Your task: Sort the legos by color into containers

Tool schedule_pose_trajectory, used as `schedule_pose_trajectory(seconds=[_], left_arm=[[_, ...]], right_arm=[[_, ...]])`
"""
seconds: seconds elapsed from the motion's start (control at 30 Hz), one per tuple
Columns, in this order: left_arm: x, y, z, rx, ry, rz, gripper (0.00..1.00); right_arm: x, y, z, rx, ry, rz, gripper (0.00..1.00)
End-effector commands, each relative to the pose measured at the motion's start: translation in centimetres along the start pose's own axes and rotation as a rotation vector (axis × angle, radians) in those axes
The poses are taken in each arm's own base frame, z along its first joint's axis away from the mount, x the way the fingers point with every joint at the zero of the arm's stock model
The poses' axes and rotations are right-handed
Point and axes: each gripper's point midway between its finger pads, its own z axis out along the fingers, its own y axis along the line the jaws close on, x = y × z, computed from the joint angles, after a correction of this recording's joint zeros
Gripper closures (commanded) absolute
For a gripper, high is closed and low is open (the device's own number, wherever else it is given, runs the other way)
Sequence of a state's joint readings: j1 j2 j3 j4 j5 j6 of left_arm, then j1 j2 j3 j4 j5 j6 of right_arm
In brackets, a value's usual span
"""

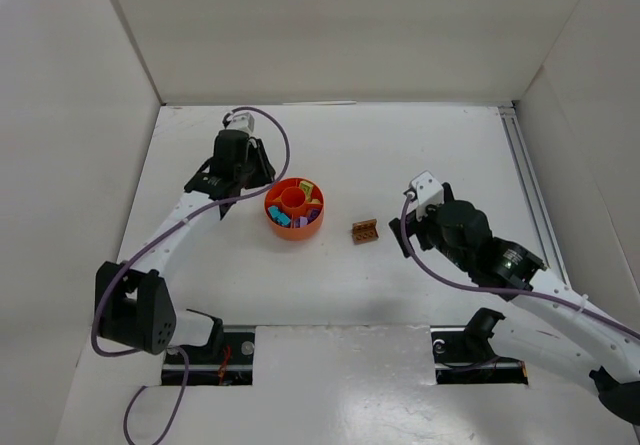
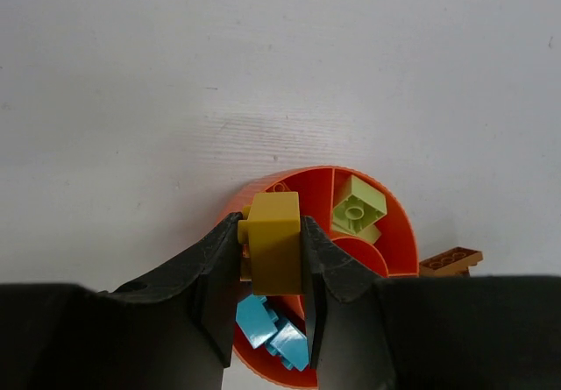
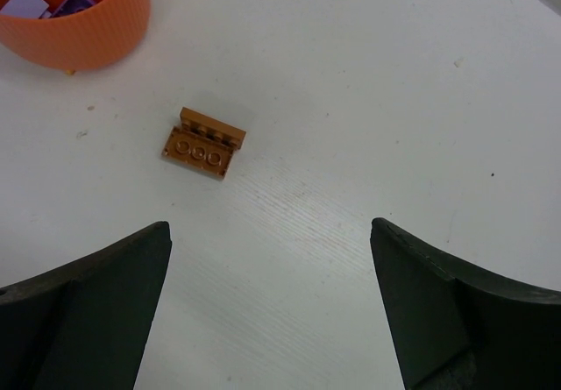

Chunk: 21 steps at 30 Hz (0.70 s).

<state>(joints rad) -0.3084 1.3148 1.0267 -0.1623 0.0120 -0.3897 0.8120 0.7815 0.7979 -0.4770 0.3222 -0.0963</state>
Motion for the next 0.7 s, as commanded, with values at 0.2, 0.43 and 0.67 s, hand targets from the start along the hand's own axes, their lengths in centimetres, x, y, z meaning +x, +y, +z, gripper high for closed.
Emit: schedule_pose_trajectory(seconds=[0.2,0.43,0.67], left_arm=[[2.0,-0.1,2.3,0.047,0.064,0.107,1.0],[4.0,-0.4,3.3,0.076,0.125,0.135,0.99],[5.5,0.2,3.8,0.018,0.161,0.147,0.89]], right_arm=[[-1.2,-0.9,0.1,0.053,-0.015,0.038,0.0],[-0.7,-1.0,0.7,0.06,0.012,0.032,0.0],[-0.3,-0.9,1.2,0.057,0.034,0.029,0.0]])
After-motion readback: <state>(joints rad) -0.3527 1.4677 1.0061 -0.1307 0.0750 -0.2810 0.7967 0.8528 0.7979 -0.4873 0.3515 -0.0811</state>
